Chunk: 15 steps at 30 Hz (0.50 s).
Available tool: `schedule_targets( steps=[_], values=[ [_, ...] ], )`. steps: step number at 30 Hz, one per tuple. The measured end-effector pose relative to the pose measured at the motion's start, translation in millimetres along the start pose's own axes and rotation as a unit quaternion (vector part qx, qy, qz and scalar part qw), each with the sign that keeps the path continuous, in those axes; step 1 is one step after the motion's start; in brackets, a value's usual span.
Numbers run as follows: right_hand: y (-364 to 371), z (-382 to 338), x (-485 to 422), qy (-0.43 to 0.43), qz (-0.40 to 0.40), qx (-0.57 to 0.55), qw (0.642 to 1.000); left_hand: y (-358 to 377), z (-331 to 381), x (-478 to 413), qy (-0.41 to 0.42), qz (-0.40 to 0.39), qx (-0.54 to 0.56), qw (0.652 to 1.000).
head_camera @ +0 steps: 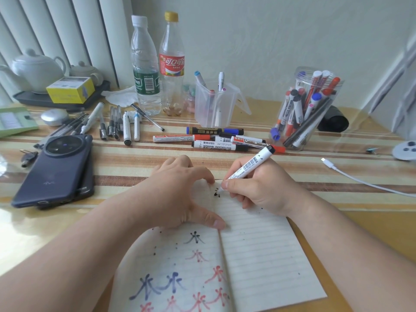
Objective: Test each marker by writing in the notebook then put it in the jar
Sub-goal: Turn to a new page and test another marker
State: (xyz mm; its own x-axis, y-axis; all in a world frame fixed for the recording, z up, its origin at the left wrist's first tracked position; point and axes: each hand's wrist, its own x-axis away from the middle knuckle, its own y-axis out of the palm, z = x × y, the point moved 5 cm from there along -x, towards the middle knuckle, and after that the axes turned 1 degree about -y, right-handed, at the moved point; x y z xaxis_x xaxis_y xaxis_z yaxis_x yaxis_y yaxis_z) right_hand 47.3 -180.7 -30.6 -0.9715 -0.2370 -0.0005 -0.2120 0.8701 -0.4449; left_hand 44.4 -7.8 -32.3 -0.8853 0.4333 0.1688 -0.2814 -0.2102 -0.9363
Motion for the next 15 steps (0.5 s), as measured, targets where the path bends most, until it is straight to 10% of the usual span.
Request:
schedule_targets(
  steps=[15],
  values=[
    [-5.4,2.5,-3.2,0.013,0.041,0.003,0.999,0.4,-1.0,0.0,0.001,-0.007,-0.001,1.0]
  ],
)
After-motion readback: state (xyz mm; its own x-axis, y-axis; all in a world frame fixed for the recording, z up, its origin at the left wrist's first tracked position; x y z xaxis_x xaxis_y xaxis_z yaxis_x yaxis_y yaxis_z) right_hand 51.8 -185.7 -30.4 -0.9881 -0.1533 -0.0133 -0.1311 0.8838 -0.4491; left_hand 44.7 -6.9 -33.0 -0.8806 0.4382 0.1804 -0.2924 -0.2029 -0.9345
